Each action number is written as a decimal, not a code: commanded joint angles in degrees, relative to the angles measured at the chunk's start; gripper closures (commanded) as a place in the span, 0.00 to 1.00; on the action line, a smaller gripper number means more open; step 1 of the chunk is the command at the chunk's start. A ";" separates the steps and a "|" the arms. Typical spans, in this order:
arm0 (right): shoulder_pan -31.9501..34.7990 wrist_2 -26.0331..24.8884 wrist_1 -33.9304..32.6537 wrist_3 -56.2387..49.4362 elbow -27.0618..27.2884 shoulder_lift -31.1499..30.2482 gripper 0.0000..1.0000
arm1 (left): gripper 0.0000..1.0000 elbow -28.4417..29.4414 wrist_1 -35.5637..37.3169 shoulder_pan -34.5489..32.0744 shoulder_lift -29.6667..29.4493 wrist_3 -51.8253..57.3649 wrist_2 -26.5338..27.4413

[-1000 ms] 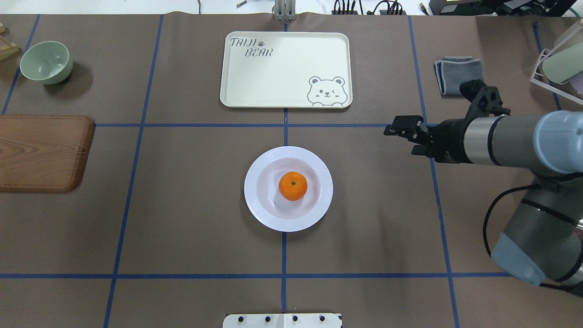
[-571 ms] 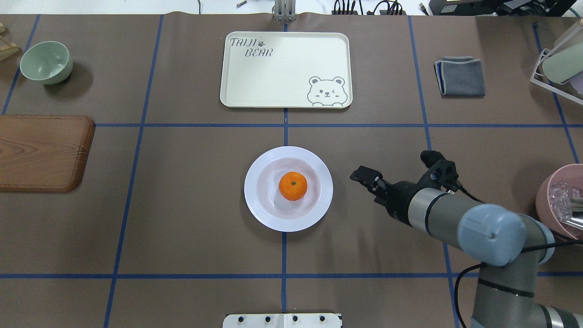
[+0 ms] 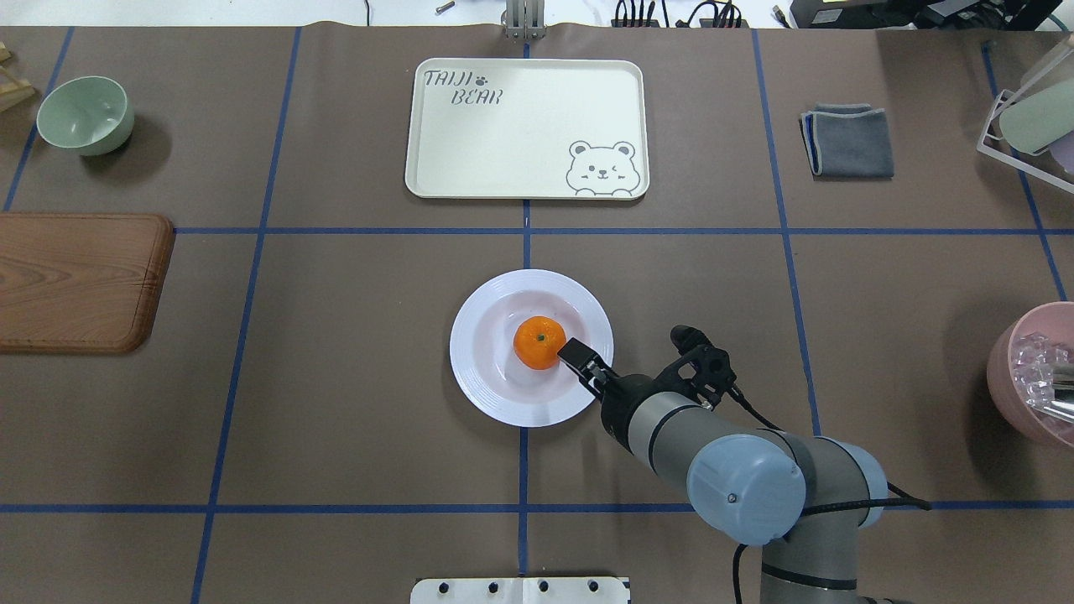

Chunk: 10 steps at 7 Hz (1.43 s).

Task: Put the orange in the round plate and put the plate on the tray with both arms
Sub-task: 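Grip the rim of the white plate nearest the right gripper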

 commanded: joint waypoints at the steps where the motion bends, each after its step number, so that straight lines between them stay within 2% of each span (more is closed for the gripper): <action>1: -1.29 -1.57 0.25 0.41 -0.85 -0.13 0.05 | 0.01 -0.25 -0.26 0.00 1.12 -0.01 -0.21; 3: -1.38 -1.66 -0.45 0.33 -2.77 0.13 0.06 | 0.01 -0.43 -0.35 0.00 1.22 -0.01 -0.21; 4: -0.68 -1.66 -0.45 0.33 -4.00 0.57 0.10 | 0.01 -0.43 -0.35 0.00 1.22 -0.01 -0.21; 5: -0.50 -1.57 -0.45 0.15 -4.01 0.66 0.24 | 0.01 -0.52 -0.35 0.00 1.22 -0.01 -0.21; 8: -0.23 -1.66 -0.54 0.41 -4.28 1.88 0.25 | 0.01 -0.52 -0.35 0.00 1.22 -0.01 -0.21; 10: -0.15 -1.66 -0.45 0.50 -5.86 2.85 0.34 | 0.01 -0.60 -0.35 0.00 1.22 -0.01 -0.21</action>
